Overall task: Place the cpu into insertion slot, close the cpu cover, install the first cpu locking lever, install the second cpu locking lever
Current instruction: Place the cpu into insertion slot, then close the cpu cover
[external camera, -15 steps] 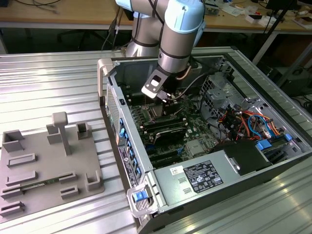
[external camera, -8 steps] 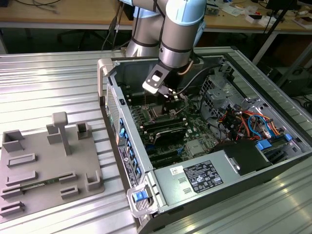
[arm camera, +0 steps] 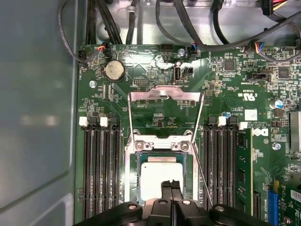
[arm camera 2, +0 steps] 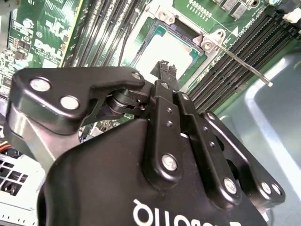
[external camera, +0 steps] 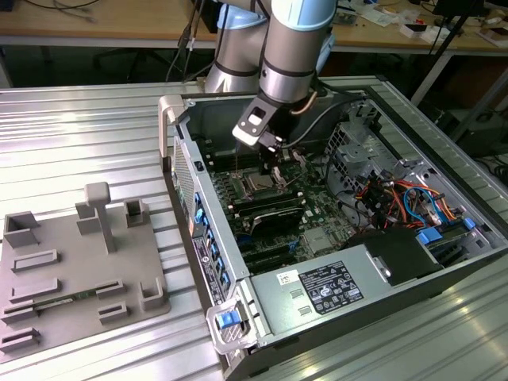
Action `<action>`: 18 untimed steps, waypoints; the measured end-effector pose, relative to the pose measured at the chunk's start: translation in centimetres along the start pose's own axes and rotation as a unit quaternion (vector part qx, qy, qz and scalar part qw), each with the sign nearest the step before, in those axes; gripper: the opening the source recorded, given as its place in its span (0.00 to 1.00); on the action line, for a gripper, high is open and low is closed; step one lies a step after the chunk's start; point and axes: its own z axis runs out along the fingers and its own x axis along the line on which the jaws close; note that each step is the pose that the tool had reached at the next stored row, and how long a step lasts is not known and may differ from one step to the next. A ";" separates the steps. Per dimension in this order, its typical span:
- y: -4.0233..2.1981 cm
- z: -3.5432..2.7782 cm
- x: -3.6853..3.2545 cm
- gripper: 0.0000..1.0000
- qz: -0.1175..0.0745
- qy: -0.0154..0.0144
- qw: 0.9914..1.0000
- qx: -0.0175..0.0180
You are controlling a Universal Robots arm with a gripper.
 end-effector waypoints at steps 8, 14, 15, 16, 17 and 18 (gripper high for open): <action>0.04 0.01 0.41 0.11 -0.009 0.000 1.000 0.000; 0.04 0.00 0.41 0.11 -0.009 0.000 1.000 0.000; 0.04 0.00 0.41 0.11 -0.009 0.000 1.000 0.000; 0.04 0.00 0.41 0.11 -0.009 0.000 1.000 0.000; 0.04 0.01 0.41 0.11 -0.010 0.001 1.000 0.000; 0.04 0.01 0.41 0.11 -0.010 0.001 1.000 0.000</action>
